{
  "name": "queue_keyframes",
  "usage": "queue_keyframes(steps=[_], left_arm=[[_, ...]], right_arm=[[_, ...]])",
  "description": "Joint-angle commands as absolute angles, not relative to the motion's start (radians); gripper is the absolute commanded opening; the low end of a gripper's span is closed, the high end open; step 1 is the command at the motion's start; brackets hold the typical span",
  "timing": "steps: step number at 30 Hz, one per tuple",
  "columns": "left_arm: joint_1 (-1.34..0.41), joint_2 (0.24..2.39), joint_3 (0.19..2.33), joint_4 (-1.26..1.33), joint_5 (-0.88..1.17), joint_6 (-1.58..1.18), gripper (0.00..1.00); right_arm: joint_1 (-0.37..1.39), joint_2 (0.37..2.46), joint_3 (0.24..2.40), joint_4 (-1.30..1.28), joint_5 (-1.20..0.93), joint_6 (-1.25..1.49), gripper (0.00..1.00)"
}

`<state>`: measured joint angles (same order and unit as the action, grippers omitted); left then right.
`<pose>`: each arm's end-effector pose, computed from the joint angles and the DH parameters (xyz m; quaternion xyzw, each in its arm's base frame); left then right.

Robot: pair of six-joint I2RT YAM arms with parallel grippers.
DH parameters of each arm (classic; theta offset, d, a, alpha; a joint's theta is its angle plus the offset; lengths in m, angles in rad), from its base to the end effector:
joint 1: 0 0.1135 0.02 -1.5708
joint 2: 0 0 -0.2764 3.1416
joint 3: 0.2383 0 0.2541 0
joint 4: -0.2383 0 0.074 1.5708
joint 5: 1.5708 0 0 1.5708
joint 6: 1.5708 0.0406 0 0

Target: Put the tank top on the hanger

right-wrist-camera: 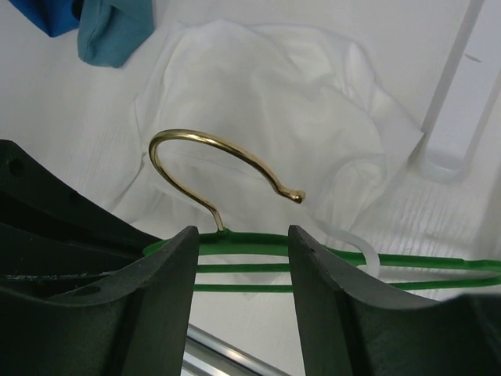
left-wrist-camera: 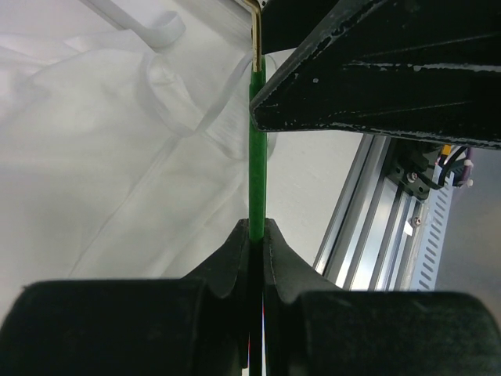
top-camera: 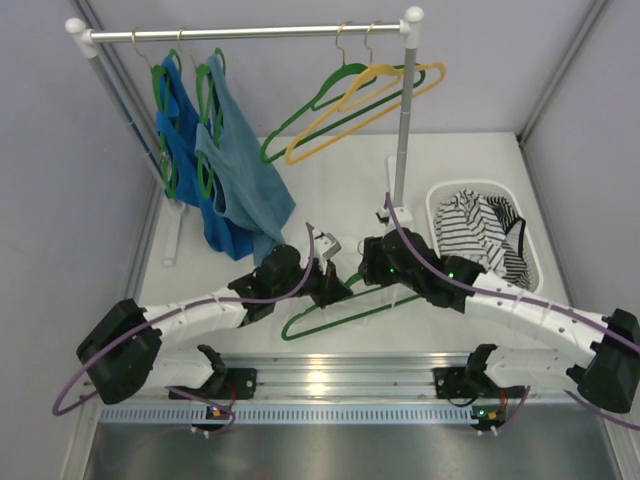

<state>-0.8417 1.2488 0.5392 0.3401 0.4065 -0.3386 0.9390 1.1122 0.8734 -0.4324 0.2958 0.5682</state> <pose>0.1630 -0.2066 0.2201 0.3116 0.7542 -0.4464 0.3672 0.1514 0.1868 0.2910 -0.1012 0.8872 0.1975 0.4044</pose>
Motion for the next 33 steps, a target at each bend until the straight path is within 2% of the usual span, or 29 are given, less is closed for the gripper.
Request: queue_keyframes(steps=[1,9,12,13,17,19,22,25,33], left_arm=[[-0.857,1.259,0.572,0.339,0.423,-0.319,0.00],[-0.876,1.278,0.586,0.331,0.419,-0.316,0.00],[-0.877,1.281,0.591,0.330,0.410,-0.318,0.00],[-0.877,1.281,0.592,0.327,0.405,-0.318,0.01],[-0.879,1.282,0.595,0.325,0.390,-0.330,0.15],[-0.879,1.276,0.594,0.325,0.376,-0.345,0.25],[-0.879,1.250,0.591,0.318,0.330,-0.365,0.35],[-0.879,1.203,0.592,0.281,0.240,-0.385,0.40],[-0.877,1.062,0.632,0.075,-0.026,-0.431,0.47]], right_arm=[[0.959,1.132,0.933,-0.354,0.339,0.561,0.49],[0.969,1.167,0.939,-0.348,0.373,0.557,0.42],[0.976,1.170,0.933,-0.350,0.376,0.555,0.34],[0.977,1.170,0.927,-0.347,0.379,0.557,0.27],[0.985,1.167,0.913,-0.333,0.374,0.552,0.11],[0.991,1.169,0.905,-0.325,0.374,0.546,0.00],[0.997,1.164,0.891,-0.318,0.374,0.538,0.00],[1.002,1.154,0.874,-0.304,0.373,0.531,0.00],[1.017,1.121,0.825,-0.265,0.362,0.489,0.00]])
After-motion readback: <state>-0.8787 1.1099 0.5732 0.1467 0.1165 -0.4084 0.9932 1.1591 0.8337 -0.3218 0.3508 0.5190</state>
